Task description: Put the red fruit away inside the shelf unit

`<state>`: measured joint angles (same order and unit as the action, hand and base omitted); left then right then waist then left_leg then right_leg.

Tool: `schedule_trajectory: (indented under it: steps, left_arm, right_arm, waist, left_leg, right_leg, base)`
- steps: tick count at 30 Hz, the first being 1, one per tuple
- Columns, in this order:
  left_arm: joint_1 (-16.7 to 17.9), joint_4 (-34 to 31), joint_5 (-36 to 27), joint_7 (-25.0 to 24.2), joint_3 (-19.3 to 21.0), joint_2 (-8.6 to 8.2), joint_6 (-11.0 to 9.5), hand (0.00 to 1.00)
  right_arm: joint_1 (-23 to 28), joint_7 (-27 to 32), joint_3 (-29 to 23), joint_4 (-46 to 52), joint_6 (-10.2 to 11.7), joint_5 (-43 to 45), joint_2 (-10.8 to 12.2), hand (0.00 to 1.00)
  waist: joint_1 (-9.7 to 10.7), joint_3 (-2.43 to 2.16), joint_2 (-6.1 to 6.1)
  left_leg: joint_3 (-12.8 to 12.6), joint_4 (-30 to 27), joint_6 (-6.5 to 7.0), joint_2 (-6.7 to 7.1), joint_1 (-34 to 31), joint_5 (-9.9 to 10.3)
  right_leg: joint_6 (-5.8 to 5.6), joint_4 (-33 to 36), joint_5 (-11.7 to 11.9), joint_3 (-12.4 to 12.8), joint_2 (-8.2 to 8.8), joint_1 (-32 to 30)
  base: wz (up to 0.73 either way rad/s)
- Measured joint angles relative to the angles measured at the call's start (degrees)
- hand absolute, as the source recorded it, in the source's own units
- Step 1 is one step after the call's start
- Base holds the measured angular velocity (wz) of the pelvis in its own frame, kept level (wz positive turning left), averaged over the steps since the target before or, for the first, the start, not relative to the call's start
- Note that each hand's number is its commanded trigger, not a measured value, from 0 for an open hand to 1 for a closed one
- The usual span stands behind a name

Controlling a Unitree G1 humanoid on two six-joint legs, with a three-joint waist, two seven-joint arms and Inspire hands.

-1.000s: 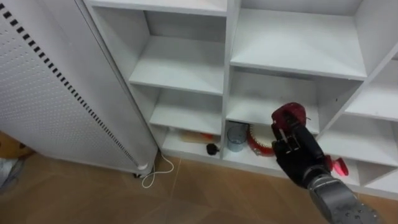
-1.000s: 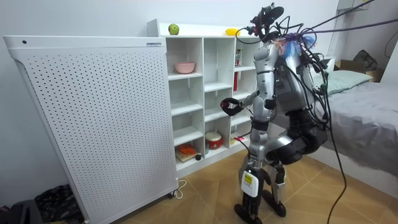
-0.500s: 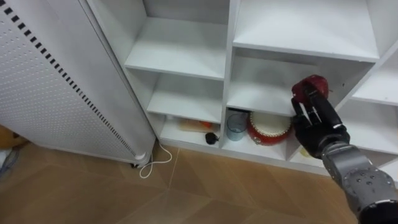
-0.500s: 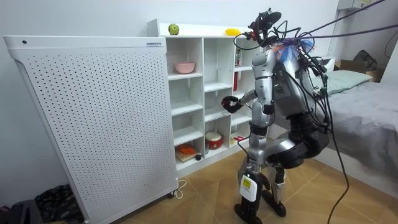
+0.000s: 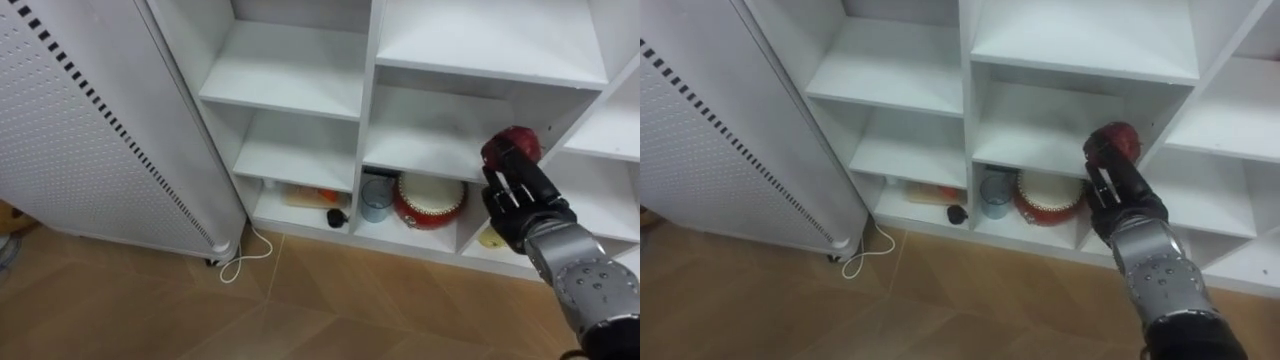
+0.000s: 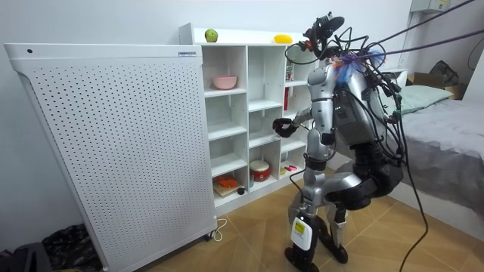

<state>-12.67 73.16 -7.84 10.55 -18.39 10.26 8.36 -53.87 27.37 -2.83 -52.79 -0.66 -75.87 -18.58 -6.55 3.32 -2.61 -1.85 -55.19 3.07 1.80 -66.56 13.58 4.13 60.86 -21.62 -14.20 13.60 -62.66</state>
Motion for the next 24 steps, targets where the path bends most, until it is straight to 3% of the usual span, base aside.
schedule_trajectory:
  steps: [13,24]
  left_arm:
    - [0.5,0.01,0.04,0.37,-0.42,0.31,0.01,0.0]
    - [2.64,0.0,0.05,0.35,-0.46,2.09,0.01,0.0]
  right_arm:
    - [0.0,2.05,1.73,0.01,-0.12,3.64,-0.13,0.0]
    - [0.0,2.59,4.99,2.83,-0.18,4.82,-0.28,0.0]
  waist:
    - [-0.02,-0.12,-0.2]
    - [-0.19,-0.09,-0.46]
  left_leg:
    - [0.1,-0.28,0.01,-0.08,0.1,0.0]
    - [0.28,-1.4,0.07,0.1,0.38,0.22]
  right_leg:
    - [0.01,0.05,0.02,-0.09,-0.16,0.23]
    - [-0.05,1.25,-0.46,-0.2,0.25,0.63]
  base:
    - [0.0]
    - [0.01]
